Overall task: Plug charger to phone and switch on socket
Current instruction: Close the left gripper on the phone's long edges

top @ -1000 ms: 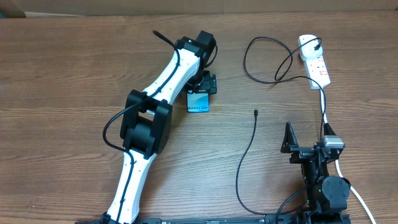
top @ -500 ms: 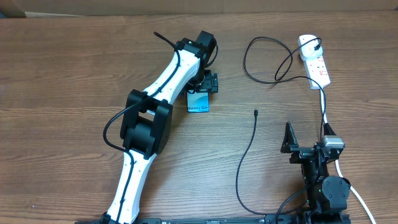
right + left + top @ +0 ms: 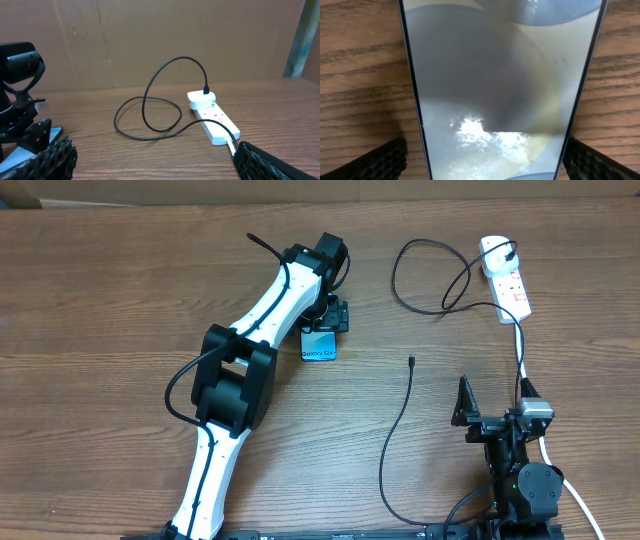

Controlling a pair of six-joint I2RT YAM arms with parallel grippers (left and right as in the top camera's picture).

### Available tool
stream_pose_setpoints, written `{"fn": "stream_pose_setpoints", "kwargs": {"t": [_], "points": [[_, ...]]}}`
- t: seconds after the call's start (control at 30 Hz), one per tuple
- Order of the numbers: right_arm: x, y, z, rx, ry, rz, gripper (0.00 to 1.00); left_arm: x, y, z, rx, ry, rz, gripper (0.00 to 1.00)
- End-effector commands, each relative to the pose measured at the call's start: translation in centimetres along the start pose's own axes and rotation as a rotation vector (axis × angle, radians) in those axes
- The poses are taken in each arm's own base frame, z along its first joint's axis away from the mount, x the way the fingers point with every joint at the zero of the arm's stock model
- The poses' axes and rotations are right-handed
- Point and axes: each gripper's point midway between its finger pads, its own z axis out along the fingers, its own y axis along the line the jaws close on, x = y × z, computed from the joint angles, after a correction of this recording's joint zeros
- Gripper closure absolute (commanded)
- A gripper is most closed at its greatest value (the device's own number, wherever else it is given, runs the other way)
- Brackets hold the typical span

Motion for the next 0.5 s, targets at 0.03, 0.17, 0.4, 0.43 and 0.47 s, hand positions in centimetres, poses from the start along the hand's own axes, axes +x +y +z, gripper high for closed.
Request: {"fn": "stream_pose_setpoints", "kwargs": {"t": [0.03,0.17,0.4,0.43,0.47], "points": [[0.23,-0.01,0.02,-0.001,-0.002,-0.005,0.0,1.43,-0.37,2.37,0.014,0.062,-0.002,0.05],[0.23,-0.01,0.02,-0.001,-0.002,-0.005,0.0,1.42,-0.38,2.36,0.014,0.061,-0.002,0.04],[0.23,-0.01,0.02,-0.001,-0.002,-0.005,0.0,1.1,-0.53,2.38,0.02,0.048,-0.002,0.1],[0.23,-0.01,0.02,-0.001,-0.002,-0.005,0.0,1.09,-0.53,2.39,0.02,0.048,-0.001,0.1],[0.23,-0.01,0.02,-0.001,-0.002,-0.005,0.0,1.09,-0.53,2.38,0.02,0.048,-0.001,0.11]]}}
